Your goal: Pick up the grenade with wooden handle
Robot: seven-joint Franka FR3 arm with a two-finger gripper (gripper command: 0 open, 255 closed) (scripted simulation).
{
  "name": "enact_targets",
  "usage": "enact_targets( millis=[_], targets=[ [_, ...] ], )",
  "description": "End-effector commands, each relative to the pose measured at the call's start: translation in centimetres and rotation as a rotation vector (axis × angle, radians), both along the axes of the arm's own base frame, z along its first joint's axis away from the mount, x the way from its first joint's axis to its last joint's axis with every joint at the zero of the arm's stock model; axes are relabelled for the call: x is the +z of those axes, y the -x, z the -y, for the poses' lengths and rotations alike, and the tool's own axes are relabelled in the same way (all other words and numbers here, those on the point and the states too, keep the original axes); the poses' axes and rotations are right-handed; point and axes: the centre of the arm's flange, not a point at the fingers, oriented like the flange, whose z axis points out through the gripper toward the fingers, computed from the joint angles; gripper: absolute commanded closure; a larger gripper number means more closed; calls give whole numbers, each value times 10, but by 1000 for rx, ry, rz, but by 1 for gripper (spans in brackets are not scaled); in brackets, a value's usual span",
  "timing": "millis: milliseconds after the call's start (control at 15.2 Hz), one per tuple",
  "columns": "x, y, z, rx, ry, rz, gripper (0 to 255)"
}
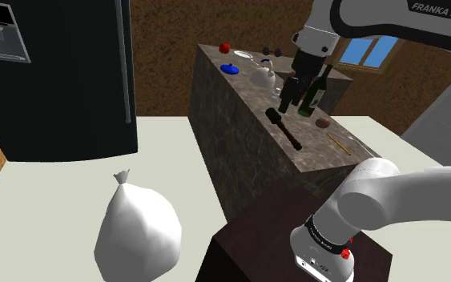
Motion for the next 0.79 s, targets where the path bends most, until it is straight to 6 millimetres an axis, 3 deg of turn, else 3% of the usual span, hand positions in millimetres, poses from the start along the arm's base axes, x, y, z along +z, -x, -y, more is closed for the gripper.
enact_targets(
  millis=[0, 726],
  targets=[
    [0, 0, 0, 0, 0, 0, 0],
    [-77, -53, 107, -161, 27, 9, 0]
  ],
)
